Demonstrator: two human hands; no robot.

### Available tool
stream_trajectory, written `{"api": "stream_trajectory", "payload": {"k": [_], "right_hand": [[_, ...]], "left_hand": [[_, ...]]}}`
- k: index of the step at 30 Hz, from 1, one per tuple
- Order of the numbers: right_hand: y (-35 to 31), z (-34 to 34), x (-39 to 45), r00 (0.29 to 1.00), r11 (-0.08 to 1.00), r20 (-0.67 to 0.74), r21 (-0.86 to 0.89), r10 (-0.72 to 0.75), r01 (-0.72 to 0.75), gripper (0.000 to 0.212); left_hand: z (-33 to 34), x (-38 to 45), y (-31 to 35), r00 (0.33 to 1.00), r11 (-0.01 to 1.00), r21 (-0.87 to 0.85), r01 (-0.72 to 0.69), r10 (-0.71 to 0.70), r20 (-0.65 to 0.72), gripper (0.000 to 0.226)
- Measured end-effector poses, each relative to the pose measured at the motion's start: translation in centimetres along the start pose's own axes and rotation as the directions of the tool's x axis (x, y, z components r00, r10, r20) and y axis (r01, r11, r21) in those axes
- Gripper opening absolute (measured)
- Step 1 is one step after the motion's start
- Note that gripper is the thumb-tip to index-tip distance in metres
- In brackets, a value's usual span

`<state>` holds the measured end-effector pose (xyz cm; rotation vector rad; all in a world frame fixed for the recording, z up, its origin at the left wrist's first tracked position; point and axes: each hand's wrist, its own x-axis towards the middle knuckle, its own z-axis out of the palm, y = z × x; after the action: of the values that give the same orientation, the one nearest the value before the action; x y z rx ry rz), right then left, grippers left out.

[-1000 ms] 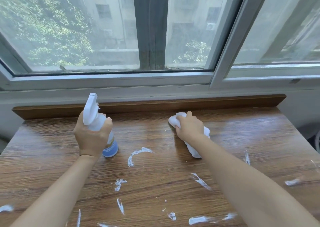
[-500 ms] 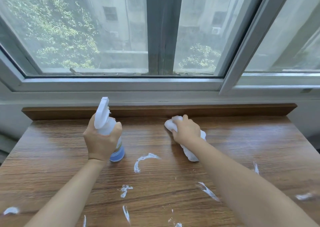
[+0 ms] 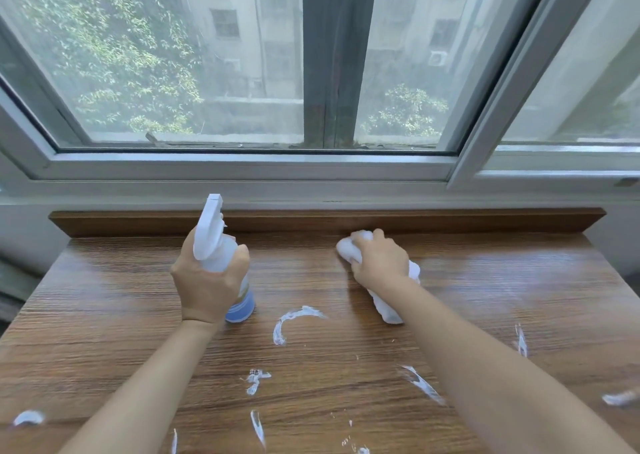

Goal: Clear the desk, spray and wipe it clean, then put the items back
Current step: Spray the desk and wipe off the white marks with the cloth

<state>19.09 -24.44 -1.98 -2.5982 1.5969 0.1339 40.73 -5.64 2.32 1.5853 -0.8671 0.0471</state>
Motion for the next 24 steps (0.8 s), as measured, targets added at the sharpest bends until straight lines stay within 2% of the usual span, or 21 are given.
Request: {"api": "stream_trajectory", "payload": {"k": [1,3,5,7,9,12,14,16,17,19,20,21,22,24], "right_hand": [[-0.1,0.3,-1.3,0.995,0.995,0.001,-0.018,-0.096,0.096,0.043],[0.6,1.0,-4.1,0.943,0.944,0.025,0.003,-0.331,0.331,0.042],[2.6,1.0,-5.5,0.913,0.914,0.054,0.073,-0.403,0.399,0.044],[4.7,0.7,-4.3,0.955,0.956,0.054,0.064,-0.291,0.287,0.048],[6.5,0.1,-1.7,0.996,0.995,0.037,0.049,-0.083,0.081,0.050],[6.3,-0.1,0.9,0.985,0.981,0.019,0.090,0.172,-0.173,0.050],[4.1,0.0,0.5,0.978,0.977,-0.001,0.042,0.210,-0.210,0.049],[1.3,0.4,-1.0,0.997,0.996,0.009,0.038,0.079,-0.079,0.048],[0.3,0.6,-2.1,0.997,0.996,0.020,0.056,-0.071,0.070,0.046],[-0.7,0.7,-4.0,0.921,0.922,0.071,0.090,-0.384,0.378,0.043],[-0.4,0.2,-4.0,0.879,0.884,0.102,0.104,-0.465,0.455,0.042],[0.1,-0.3,-3.6,0.865,0.875,0.131,0.102,-0.484,0.474,0.043],[0.8,-0.5,-2.7,0.880,0.892,0.145,0.084,-0.453,0.445,0.044],[2.0,-0.7,-0.6,0.956,0.962,0.110,0.052,-0.272,0.268,0.046]], "left_hand": [[0.0,0.0,0.0,1.000,1.000,-0.007,0.002,-0.002,0.001,0.055],[0.2,0.1,0.2,1.000,1.000,-0.024,-0.002,0.002,0.017,0.055],[0.5,0.0,0.3,0.999,1.000,-0.020,-0.018,0.019,0.031,0.054],[0.7,0.0,0.4,0.999,1.000,-0.013,-0.026,0.026,0.030,0.052],[0.8,0.1,0.4,1.000,1.000,-0.007,-0.017,0.017,0.025,0.051],[0.6,0.2,0.5,1.000,1.000,-0.001,0.003,-0.003,0.003,0.054],[0.5,0.3,0.5,1.000,1.000,-0.005,0.007,-0.007,-0.004,0.056],[0.5,0.5,0.4,1.000,1.000,-0.006,0.016,-0.016,-0.008,0.058],[0.6,0.5,0.4,1.000,1.000,-0.003,0.021,-0.021,-0.008,0.058],[0.8,0.5,0.5,1.000,1.000,0.000,0.025,-0.025,-0.004,0.056],[1.0,0.5,0.6,1.000,1.000,0.002,0.025,-0.025,0.001,0.054],[1.1,0.5,0.6,1.000,1.000,0.007,0.025,-0.025,0.007,0.053],[1.1,0.5,0.6,1.000,1.000,0.016,0.025,-0.025,0.012,0.052],[1.2,0.4,0.6,0.999,0.999,0.030,0.030,-0.030,0.013,0.050]]}}
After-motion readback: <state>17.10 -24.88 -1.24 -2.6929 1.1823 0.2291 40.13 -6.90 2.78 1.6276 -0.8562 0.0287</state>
